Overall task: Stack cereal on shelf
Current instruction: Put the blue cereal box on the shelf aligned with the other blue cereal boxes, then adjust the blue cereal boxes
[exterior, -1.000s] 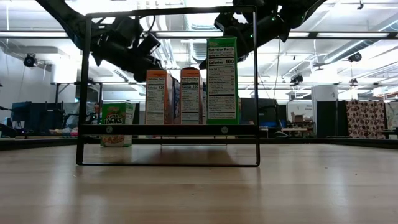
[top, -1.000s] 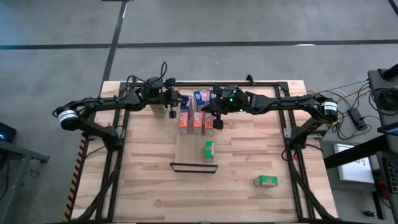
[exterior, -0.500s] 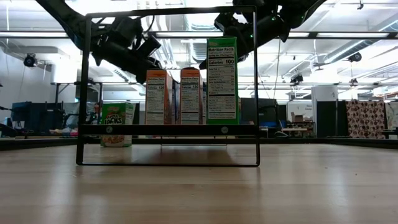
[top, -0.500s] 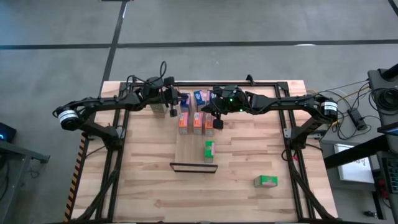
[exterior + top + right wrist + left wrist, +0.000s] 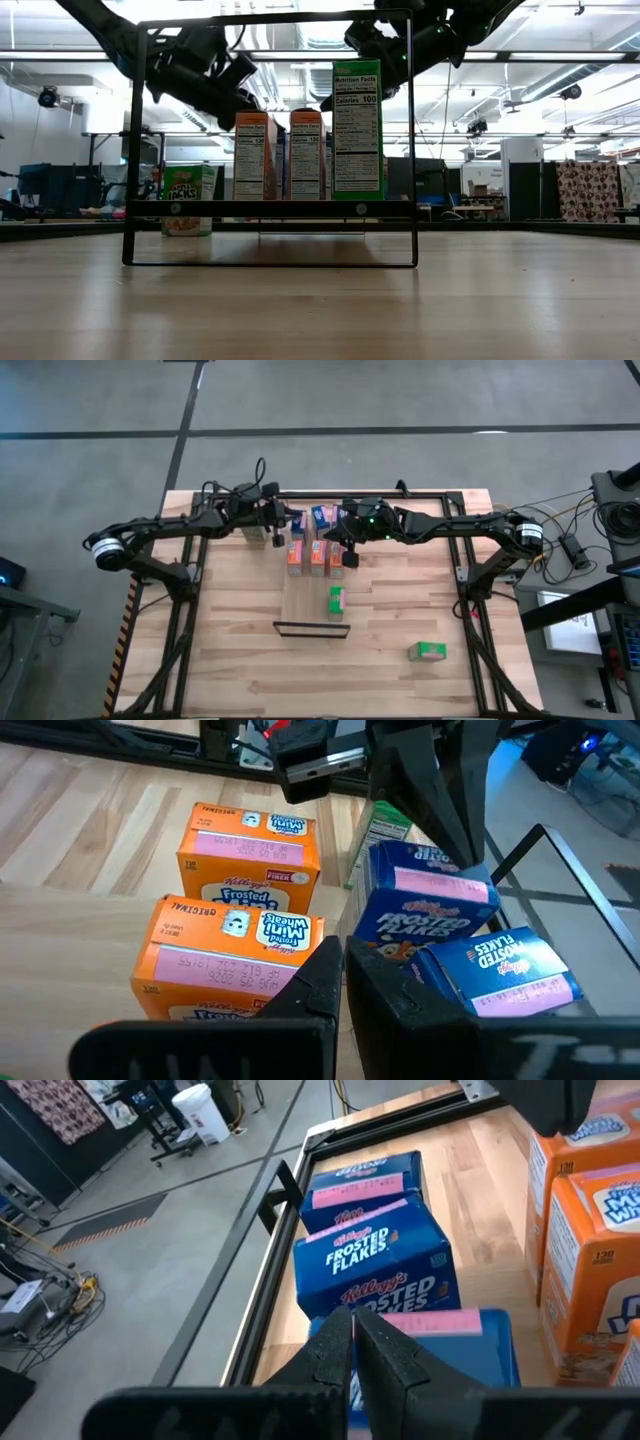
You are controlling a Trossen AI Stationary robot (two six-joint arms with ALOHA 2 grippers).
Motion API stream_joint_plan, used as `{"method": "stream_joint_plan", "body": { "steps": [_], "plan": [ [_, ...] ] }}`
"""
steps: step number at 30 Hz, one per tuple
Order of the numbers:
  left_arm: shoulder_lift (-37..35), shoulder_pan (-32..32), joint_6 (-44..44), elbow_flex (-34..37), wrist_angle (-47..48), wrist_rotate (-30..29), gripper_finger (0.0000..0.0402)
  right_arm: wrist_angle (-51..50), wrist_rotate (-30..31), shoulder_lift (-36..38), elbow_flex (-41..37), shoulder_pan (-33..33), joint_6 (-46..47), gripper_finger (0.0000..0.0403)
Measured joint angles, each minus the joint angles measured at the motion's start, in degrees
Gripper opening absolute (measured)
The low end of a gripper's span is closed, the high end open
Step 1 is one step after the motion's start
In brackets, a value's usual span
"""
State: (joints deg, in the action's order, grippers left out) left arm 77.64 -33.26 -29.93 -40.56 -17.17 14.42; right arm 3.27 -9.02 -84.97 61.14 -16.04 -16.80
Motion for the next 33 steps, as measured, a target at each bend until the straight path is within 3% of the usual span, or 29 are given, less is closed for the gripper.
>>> {"method": "stream_joint_plan", "body": {
  "steps": [8,18,33],
  "plan": [
    [-3.26,0.07,-0.15,0.02,1.29,0.1,0.0,-0.88,2.69,0.0,1.69,-1.0,7.57,0.0009],
    [-9.44,0.07,0.96,0.06,8.51,3.09,0.0,-13.0,5.18,-1.28,10.8,-4.05,14.83,0.0009],
    [-16.17,0.04,1.44,0.9,16.27,3.12,0.0,-41.13,7.63,-13.24,32.69,-5.75,13.16,0.0009]
  ]
}}
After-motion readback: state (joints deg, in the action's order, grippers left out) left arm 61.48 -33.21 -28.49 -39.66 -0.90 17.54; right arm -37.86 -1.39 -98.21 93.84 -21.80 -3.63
